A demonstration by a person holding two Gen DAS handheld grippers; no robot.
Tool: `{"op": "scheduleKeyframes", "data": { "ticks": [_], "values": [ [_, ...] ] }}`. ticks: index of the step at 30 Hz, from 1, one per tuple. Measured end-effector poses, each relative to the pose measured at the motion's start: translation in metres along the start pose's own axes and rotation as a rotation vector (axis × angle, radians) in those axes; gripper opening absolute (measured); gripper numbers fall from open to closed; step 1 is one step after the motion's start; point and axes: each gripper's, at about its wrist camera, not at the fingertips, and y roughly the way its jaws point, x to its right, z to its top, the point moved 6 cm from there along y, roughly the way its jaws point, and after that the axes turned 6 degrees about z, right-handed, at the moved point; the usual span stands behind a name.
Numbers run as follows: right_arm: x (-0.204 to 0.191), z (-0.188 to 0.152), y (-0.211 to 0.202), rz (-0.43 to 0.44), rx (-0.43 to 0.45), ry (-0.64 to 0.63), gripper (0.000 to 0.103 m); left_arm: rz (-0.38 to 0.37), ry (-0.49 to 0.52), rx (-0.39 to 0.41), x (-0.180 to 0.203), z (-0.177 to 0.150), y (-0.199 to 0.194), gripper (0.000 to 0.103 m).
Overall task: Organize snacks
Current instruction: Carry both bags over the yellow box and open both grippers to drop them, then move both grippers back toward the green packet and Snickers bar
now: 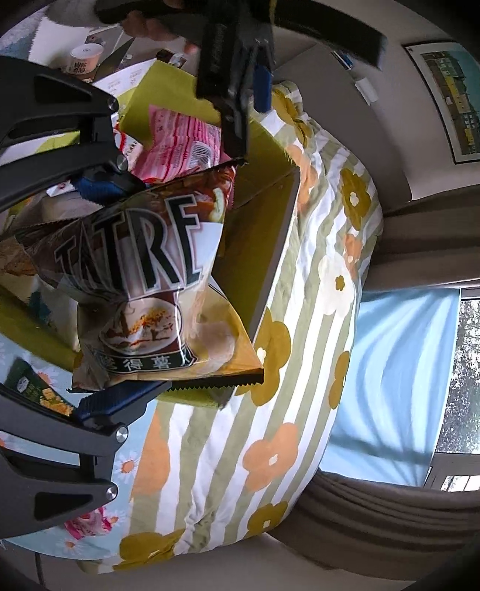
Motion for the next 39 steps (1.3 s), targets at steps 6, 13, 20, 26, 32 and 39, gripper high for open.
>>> {"op": "scheduleKeyframes", "data": {
  "ticks": [6, 13, 20, 26, 32, 39],
  "values": [
    [-0.002, 0.008, 0.005, 0.007, 0.042, 0.013, 0.102, 0.024, -0.016, 0.004, -0.005, -0.013, -0.010, 0.103],
    [-0.011, -0.006, -0.006, 0.012, 0.037, -0.001, 0.102, 0.031, -0.055, -0.003, -0.017, -0.030, -0.019, 0.103],
    [-0.018, -0.005, -0.027, 0.020, 0.056, 0.033, 0.102, 0.027, -0.051, 0.027, -0.019, -0.039, -0.040, 0.103],
    [-0.012, -0.010, -0.062, -0.020, 0.102, 0.084, 0.102, -0.018, -0.028, 0.068, -0.005, -0.038, -0.058, 0.103],
    [0.005, -0.024, -0.096, -0.093, 0.119, 0.144, 0.102, -0.093, 0.031, 0.099, 0.030, -0.038, -0.068, 0.103],
    [0.034, -0.043, -0.134, -0.183, 0.147, 0.203, 0.102, -0.167, 0.098, 0.105, 0.082, -0.042, -0.077, 0.103]
  ]
}}
